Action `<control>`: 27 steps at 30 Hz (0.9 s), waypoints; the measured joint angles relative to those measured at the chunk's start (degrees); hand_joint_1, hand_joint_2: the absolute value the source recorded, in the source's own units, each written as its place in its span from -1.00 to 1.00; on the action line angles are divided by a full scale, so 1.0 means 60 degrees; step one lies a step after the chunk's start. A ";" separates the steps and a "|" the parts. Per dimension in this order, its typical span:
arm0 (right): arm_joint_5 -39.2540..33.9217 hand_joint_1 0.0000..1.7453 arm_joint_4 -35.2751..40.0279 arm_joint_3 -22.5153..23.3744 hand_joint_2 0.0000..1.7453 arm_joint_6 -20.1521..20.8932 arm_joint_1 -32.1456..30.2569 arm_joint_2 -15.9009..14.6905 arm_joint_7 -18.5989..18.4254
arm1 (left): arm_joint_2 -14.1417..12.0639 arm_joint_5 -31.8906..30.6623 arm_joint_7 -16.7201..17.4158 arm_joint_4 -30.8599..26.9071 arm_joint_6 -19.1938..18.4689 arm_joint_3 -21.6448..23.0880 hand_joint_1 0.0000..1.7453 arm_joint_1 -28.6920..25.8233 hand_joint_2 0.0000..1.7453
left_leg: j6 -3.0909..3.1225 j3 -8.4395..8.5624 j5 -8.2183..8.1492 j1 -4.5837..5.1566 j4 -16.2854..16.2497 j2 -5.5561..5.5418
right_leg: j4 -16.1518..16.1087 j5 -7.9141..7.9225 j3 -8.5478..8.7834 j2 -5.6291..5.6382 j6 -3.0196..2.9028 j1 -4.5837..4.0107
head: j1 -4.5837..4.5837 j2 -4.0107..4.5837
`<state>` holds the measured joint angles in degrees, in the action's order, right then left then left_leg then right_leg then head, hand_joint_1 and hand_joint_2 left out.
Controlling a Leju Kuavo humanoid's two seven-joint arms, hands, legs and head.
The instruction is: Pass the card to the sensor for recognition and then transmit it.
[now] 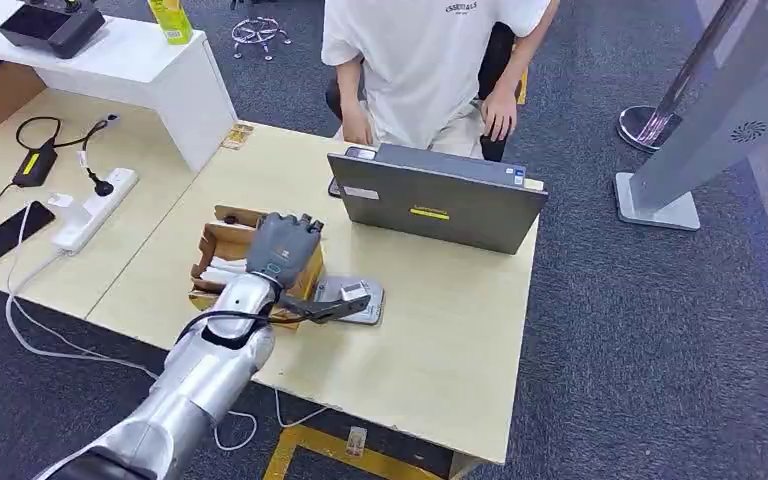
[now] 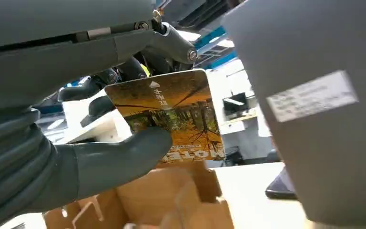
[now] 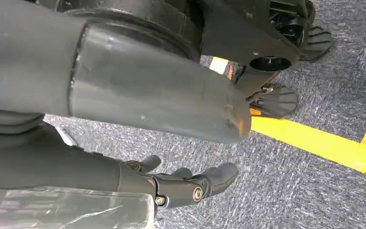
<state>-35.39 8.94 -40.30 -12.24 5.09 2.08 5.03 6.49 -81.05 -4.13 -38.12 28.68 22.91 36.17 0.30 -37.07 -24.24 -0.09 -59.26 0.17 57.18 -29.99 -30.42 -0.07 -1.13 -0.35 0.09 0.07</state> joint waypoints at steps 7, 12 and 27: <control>-0.0007 -1.00 0.0000 -0.0131 -1.00 0.0069 0.0001 0.0011 -0.0004 | 0.0218 -0.0102 -0.0069 0.0320 0.0229 0.0138 1.00 0.0007 1.00 | 0.0000 0.0000 0.0000 0.0000 -0.0001 0.0000 | 0.0000 0.0000 0.0000 0.0000 0.0000 0.0000 | 0.0004 -0.0004; -0.0018 -1.00 0.0000 -0.0146 -1.00 0.0073 0.0003 0.0026 -0.0004 | 0.0298 -0.0127 -0.0106 0.0378 0.0240 0.0211 1.00 0.0008 1.00 | 0.0000 0.0000 0.0000 0.0000 0.0000 0.0000 | 0.0000 0.0000 0.0000 0.0000 0.0000 0.0000 | 0.0000 0.0000; -0.0171 -1.00 0.0000 -0.0200 -1.00 0.0098 0.0016 0.0040 -0.0040 | 0.0947 -0.0328 -0.0353 0.0145 -0.0059 0.0903 1.00 -0.0336 1.00 | 0.0002 -0.0001 -0.0001 0.0003 -0.0001 -0.0004 | 0.0000 0.0000 0.0003 -0.0004 0.0000 0.0001 | 0.0004 0.0000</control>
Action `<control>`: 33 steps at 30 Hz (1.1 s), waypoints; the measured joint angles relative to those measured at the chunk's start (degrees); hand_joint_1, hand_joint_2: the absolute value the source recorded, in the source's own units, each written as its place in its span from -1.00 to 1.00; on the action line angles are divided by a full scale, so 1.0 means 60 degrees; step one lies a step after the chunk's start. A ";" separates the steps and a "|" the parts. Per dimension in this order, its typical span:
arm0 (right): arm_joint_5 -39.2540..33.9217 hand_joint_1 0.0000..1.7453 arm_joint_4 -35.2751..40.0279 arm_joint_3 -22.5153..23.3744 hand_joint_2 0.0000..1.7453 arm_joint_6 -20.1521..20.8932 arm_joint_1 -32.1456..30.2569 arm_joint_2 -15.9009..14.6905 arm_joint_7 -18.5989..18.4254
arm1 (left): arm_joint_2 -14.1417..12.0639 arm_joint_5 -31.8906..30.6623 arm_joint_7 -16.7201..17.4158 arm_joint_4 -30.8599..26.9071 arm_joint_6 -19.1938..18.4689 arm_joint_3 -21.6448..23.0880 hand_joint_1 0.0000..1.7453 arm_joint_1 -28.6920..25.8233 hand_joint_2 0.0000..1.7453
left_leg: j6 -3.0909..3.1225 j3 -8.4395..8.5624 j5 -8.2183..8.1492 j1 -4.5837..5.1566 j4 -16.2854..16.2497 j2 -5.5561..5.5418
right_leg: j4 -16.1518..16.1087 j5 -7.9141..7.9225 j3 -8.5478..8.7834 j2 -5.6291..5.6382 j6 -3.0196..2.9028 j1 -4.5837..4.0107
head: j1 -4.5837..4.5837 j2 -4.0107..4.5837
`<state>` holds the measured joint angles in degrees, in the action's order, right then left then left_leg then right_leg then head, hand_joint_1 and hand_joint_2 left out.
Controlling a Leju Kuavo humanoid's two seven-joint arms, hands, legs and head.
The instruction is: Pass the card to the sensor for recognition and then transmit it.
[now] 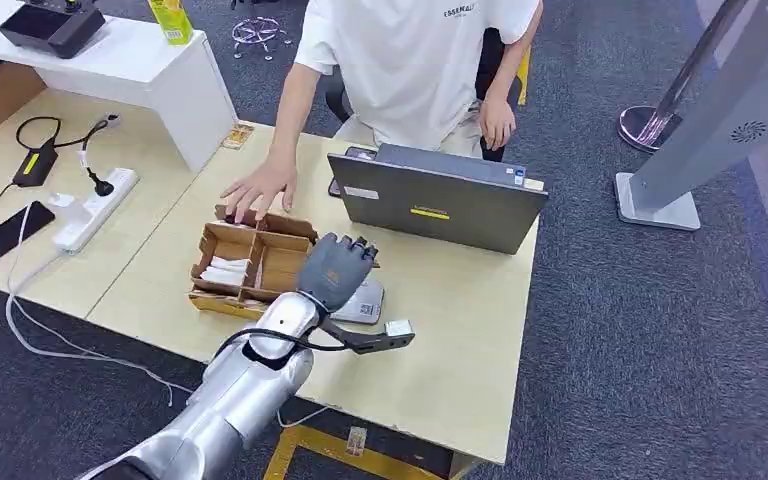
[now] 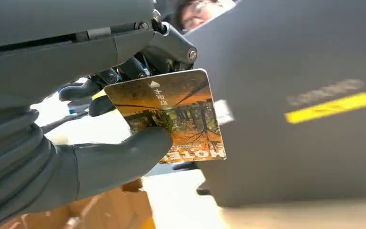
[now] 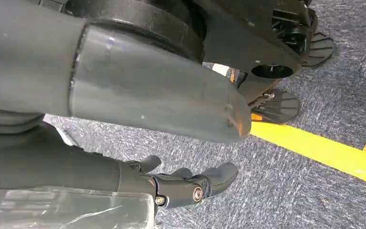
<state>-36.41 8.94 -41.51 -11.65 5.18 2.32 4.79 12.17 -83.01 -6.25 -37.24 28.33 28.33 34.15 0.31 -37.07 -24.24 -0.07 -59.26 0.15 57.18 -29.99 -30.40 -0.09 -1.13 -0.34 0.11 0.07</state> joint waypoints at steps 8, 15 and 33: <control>-0.0036 -1.00 0.0000 -0.0113 -1.00 0.0000 0.0001 0.0022 -0.0018 | 0.0193 0.0004 0.0353 0.0175 -0.0430 0.0350 1.00 -0.0234 1.00 | 0.0000 0.0001 0.0000 -0.0001 0.0000 0.0000 | 0.0000 0.0000 -0.0002 0.0001 0.0000 0.0000 | -0.0004 -0.0003; -0.0230 -1.00 0.0000 -0.0120 -1.00 0.0000 0.0002 0.0022 -0.0077 | 0.0303 -0.0153 0.1753 0.0583 -0.2212 0.0441 1.00 -0.0125 1.00 | 0.0000 0.0001 0.0000 -0.0001 0.0001 0.0000 | 0.0000 0.0000 -0.0002 0.0001 0.0000 0.0000 | -0.0004 -0.0004; -0.0331 -1.00 -0.0015 -0.0175 -1.00 0.0000 -0.0001 0.0022 -0.0135 | 0.0263 0.0215 0.2440 0.1806 -0.3668 0.0441 1.00 0.0603 1.00 | 0.0003 0.0030 0.0003 0.0000 0.0002 -0.0004 | 0.0001 0.0000 0.0032 -0.0004 0.0000 -0.0001 | -0.0004 -0.0004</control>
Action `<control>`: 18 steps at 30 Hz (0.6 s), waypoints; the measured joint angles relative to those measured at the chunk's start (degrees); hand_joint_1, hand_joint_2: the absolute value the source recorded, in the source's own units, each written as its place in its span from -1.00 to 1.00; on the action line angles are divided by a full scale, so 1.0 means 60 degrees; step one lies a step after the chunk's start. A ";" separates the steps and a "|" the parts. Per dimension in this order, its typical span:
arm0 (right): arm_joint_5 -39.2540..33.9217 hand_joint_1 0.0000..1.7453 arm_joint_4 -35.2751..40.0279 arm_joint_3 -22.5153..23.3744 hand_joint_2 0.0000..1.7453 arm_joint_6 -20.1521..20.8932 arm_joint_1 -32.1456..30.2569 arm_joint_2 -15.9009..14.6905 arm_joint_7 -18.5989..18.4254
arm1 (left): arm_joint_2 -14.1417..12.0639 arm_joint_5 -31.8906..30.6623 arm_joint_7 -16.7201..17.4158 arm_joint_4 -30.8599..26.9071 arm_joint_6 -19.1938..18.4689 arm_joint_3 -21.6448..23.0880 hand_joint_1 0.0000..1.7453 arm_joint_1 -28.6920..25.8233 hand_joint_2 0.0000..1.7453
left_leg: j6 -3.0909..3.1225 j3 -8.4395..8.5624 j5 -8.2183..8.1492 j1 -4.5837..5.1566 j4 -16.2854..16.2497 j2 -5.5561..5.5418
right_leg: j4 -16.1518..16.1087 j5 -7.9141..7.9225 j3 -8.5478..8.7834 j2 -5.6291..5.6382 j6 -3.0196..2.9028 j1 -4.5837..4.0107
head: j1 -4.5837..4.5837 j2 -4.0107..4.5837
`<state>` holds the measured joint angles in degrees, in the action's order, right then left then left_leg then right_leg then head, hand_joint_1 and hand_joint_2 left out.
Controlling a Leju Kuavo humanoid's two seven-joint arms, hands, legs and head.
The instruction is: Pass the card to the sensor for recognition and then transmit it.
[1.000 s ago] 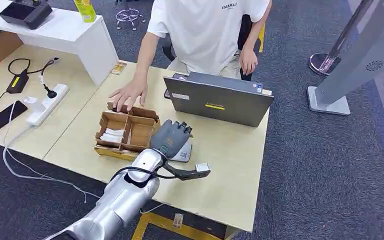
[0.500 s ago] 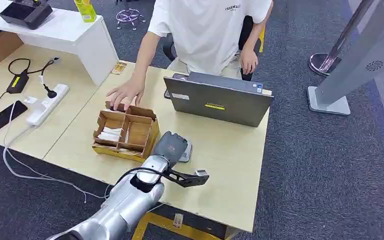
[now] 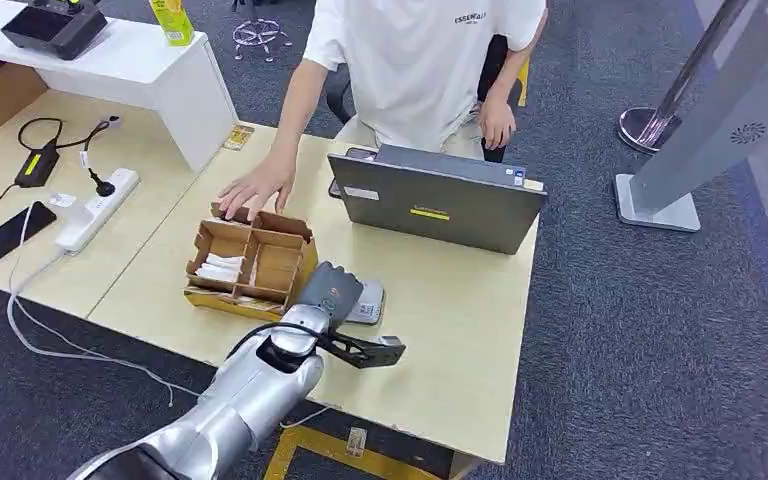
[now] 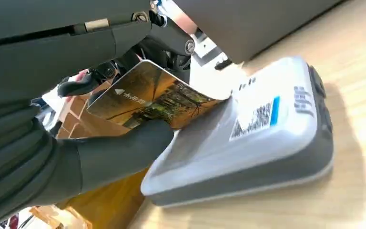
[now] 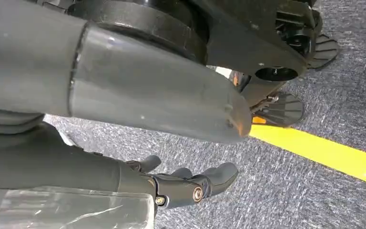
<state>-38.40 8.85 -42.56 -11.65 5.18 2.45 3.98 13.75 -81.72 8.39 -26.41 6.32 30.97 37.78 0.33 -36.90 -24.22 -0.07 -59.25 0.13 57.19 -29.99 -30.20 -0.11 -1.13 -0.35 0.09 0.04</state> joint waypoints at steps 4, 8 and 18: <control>-0.0044 -1.00 -0.0007 0.0000 -1.00 -0.0029 -0.0004 0.0000 0.0000 | -0.0055 0.0051 -0.0306 0.0011 0.1302 -0.0004 1.00 0.0057 1.00 | 0.0006 0.0001 0.0006 0.0000 -0.0001 -0.0001 | 0.0002 0.0001 -0.0001 -0.0002 0.0000 0.0000 | 0.0004 0.0004; -0.0146 -1.00 -0.0011 0.0000 -1.00 -0.0073 -0.0037 0.0000 0.0014 | -0.0279 -0.0145 -0.0495 -0.0614 0.3098 -0.0004 1.00 0.0108 1.00 | 0.0016 -0.0006 0.0013 0.0001 -0.0001 -0.0004 | 0.0006 0.0001 -0.0005 -0.0006 0.0000 0.0000 | -0.0003 0.0003; -0.0095 -1.00 -0.0011 -0.0179 -1.00 -0.0069 -0.0045 0.0000 0.0069 | -0.1877 -0.0652 -0.0718 -0.3392 0.3726 -0.0379 1.00 0.1101 1.00 | 0.0008 -0.0013 0.0020 0.0000 0.0001 -0.0001 | 0.0033 0.0004 -0.0010 -0.0001 -0.0006 -0.0002 | 0.0004 0.0000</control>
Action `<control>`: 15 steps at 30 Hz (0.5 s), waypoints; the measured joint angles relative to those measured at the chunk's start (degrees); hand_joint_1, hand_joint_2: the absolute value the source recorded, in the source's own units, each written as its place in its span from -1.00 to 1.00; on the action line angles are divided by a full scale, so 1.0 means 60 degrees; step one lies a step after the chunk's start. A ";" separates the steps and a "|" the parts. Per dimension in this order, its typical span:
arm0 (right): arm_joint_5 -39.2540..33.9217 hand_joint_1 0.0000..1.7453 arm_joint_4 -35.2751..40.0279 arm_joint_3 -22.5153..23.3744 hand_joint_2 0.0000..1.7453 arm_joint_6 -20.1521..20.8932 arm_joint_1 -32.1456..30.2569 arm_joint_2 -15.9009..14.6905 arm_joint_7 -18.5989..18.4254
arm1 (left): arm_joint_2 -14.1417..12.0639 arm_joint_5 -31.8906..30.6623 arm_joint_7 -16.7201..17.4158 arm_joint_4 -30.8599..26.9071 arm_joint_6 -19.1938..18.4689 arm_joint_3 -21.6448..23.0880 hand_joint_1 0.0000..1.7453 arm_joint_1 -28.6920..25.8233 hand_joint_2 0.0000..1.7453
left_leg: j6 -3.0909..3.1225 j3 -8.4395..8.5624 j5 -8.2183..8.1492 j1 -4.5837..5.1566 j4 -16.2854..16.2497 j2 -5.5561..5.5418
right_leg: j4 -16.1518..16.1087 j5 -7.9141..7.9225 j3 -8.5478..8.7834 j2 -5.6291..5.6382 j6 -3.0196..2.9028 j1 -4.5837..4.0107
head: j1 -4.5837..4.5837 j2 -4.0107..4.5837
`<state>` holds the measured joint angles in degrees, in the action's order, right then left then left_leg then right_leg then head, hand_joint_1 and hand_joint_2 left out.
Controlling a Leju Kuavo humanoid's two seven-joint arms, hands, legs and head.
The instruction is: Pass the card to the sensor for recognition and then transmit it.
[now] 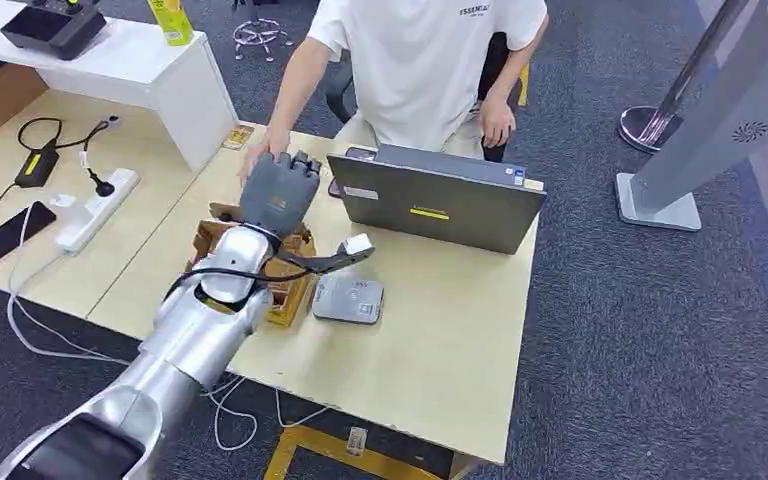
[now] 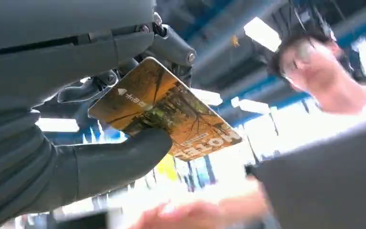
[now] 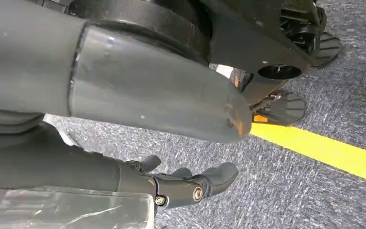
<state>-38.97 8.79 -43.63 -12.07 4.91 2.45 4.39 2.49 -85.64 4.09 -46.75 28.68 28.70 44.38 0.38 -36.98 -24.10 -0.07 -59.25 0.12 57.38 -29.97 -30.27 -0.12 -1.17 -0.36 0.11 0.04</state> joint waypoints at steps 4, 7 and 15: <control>0.0073 -1.00 0.0000 -0.0065 -1.00 0.0000 -0.0007 0.0000 0.0007 | -0.0717 -0.0124 -0.0200 -0.0087 -0.0098 -0.0543 1.00 0.0874 1.00 | -0.0007 0.0003 0.0005 0.0000 0.0000 0.0010 | 0.0013 0.0001 -0.0011 0.0009 -0.0001 0.0000 | -0.0007 0.0004; 0.0076 -1.00 0.0000 -0.0073 -1.00 0.0003 0.0012 0.0000 0.0011 | -0.0971 -0.0149 -0.0262 -0.0087 -0.0084 -0.0797 1.00 0.1161 1.00 | -0.0008 0.0001 0.0010 -0.0001 0.0000 -0.0008 | 0.0014 -0.0001 -0.0005 -0.0018 -0.0001 0.0000 | -0.0004 0.0004; 0.0065 -1.00 0.0000 -0.0091 -1.00 0.0022 0.0021 0.0000 0.0011 | -0.1205 -0.0375 -0.0058 -0.0083 -0.0142 -0.0943 1.00 0.1331 1.00 | -0.0008 -0.0004 0.0010 0.0002 -0.0003 -0.0007 | 0.0015 0.0000 -0.0004 -0.0014 -0.0001 0.0003 | 0.0000 0.0000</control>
<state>-38.58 8.79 -44.17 -11.93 5.03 2.45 4.46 -4.74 -87.89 3.74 -47.25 27.82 23.04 52.36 0.33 -37.00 -24.05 -0.06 -59.27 0.08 57.48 -29.97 -30.29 -0.20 -1.17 -0.34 0.11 0.04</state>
